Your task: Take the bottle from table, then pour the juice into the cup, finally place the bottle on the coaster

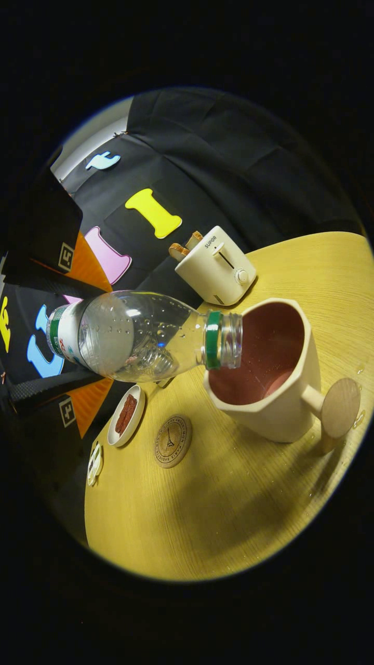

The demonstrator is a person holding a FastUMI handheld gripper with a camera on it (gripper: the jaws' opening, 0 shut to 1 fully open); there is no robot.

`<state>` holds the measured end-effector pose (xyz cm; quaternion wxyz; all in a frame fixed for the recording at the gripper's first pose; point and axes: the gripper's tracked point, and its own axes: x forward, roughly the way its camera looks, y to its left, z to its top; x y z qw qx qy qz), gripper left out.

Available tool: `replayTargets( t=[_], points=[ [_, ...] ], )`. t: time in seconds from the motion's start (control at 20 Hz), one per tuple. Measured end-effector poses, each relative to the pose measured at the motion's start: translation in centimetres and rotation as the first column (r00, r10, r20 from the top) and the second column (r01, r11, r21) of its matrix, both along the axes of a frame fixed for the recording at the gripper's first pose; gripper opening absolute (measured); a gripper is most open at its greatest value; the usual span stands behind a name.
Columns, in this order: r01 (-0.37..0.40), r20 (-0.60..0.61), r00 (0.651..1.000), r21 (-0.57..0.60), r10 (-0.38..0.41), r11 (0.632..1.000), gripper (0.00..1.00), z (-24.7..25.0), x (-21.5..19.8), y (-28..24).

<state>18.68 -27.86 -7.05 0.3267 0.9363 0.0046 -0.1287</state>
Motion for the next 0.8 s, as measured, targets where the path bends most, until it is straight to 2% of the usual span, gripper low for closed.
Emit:
replayTargets(
  t=[0.5,0.8],
  points=[
    [-0.005,-0.006,1.000,-0.010,0.005,1.000,0.72,0.2,0.0,0.2],
    [-0.071,-0.041,0.997,-0.135,0.066,0.988,0.72,-0.1,-0.9,1.7]
  ],
)
